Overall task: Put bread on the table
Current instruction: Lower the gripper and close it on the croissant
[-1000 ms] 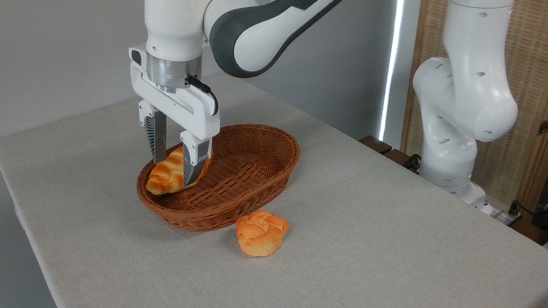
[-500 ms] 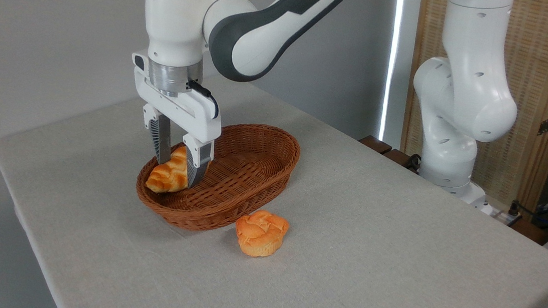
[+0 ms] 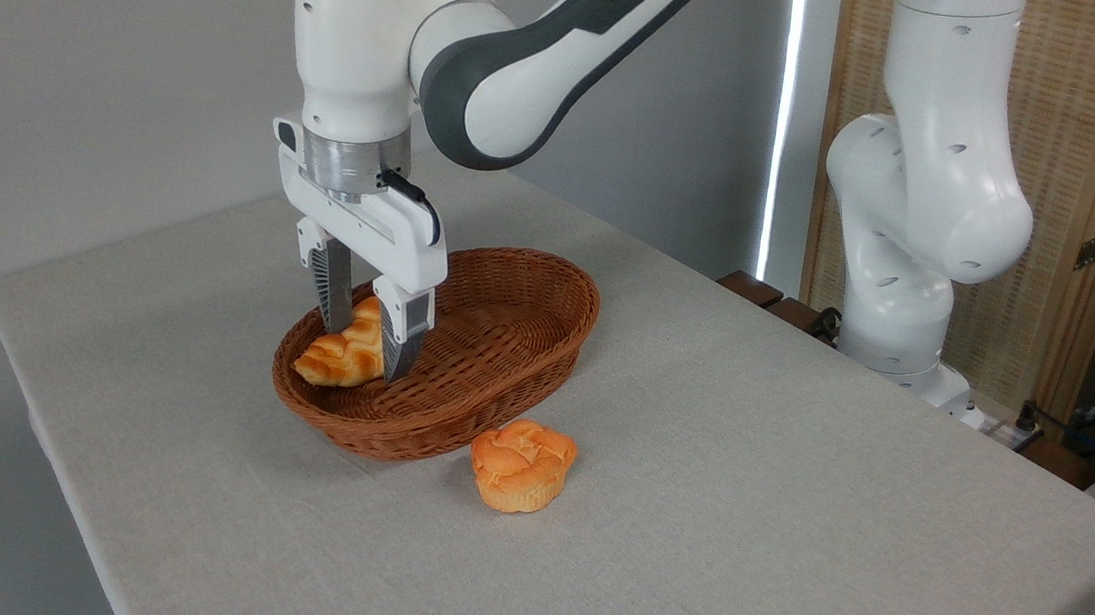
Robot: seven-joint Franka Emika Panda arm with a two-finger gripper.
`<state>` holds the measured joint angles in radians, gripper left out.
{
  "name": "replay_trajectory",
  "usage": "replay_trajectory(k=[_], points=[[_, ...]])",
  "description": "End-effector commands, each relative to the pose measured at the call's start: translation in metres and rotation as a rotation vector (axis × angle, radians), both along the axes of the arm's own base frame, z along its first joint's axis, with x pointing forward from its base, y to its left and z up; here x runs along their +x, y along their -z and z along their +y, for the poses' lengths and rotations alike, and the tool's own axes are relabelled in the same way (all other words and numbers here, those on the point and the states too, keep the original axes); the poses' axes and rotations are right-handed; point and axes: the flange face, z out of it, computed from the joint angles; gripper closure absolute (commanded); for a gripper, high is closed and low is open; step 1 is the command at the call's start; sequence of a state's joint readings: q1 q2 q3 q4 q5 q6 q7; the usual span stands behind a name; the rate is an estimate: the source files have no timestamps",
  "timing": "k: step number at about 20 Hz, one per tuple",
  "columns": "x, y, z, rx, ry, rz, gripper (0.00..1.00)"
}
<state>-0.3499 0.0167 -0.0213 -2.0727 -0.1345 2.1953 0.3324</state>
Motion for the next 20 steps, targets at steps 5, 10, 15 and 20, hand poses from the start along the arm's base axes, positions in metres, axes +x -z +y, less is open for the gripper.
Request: replay_trajectory(k=[5, 10, 15, 20], points=[[-0.0065, 0.0147, 0.0023, 0.023, 0.081, 0.008, 0.96], [-0.0066, 0.0142, 0.0032, 0.025, 0.087, 0.008, 1.0], [-0.0062, 0.0117, 0.004, 0.023, 0.085, 0.003, 1.0], [-0.0074, 0.0099, 0.0043, 0.025, 0.104, 0.004, 1.0]])
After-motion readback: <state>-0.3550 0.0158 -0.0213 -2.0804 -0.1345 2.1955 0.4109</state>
